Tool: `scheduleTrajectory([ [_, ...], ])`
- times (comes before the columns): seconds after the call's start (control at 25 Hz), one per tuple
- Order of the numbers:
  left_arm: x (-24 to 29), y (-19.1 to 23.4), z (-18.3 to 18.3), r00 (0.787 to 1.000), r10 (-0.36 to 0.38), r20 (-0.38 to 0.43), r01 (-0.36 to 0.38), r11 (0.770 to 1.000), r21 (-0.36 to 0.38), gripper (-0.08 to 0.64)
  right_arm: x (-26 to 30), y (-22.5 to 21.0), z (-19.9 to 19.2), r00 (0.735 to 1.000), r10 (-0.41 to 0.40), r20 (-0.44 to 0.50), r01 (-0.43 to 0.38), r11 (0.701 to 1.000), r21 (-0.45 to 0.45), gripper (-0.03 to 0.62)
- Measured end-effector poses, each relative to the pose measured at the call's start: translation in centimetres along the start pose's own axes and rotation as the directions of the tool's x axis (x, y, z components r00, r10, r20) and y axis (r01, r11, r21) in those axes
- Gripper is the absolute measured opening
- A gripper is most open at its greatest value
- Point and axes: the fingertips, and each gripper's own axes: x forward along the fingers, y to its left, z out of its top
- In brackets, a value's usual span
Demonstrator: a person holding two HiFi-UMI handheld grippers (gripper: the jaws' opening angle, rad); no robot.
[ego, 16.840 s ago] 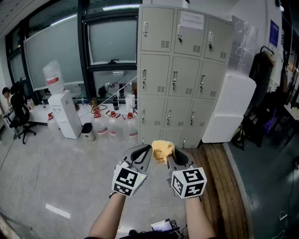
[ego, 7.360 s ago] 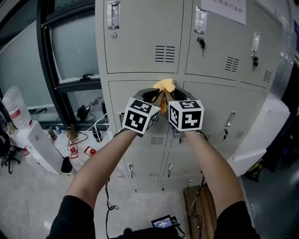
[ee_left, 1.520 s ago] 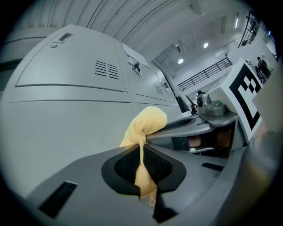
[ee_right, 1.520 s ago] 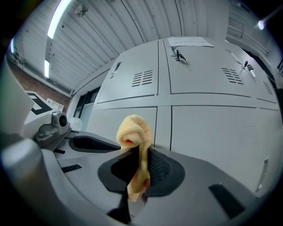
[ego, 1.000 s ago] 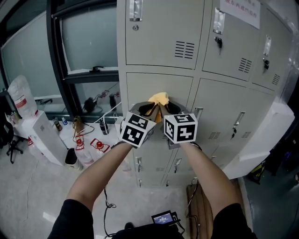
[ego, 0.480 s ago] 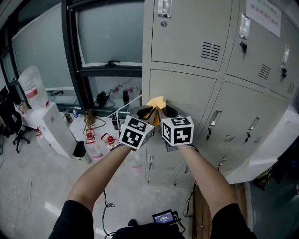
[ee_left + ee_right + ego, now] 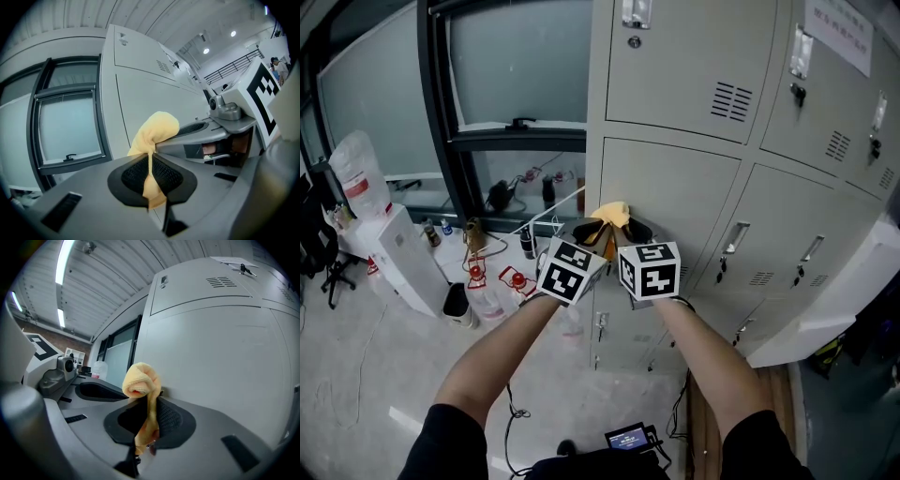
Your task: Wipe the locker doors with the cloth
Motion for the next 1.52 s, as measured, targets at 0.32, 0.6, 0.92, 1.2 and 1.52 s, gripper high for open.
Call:
scheduleTrajectory([
  [0.32,0.5,0.1,-0.1,1.0,-0.007,0.008,0.006,1.0,0.011,0.035,0.4,-0.3,-0.1,1.0,-0.016,0.018,0.016,1.0,-0.01,0.067],
  [0.6,0.6,-0.3,0.1,1.0,-0.001,-0.003,0.001,1.0,0.016,0.035,0.0,-0.7,-0.1,1.0,-0.026,0.016,0.027,0.999,-0.018,0.067],
  [0.92,1.9,-2.3,0.9,1.0,-0.024,-0.001,0.024,0.999,0.025,0.035,-1.4,-2.9,-0.4,0.998,-0.055,0.014,0.055,0.998,-0.009,0.067],
  [1.2,4.1,-5.4,2.0,0.997,-0.073,0.001,0.073,0.997,0.04,0.035,-3.4,-6.3,-1.0,0.995,-0.096,0.01,0.096,0.995,0.009,0.067],
  [1.52,6.6,-9.4,3.3,0.993,-0.121,0.01,0.121,0.991,0.05,0.035,-6.1,-10.3,-1.7,0.99,-0.14,0.008,0.139,0.99,0.015,0.067],
])
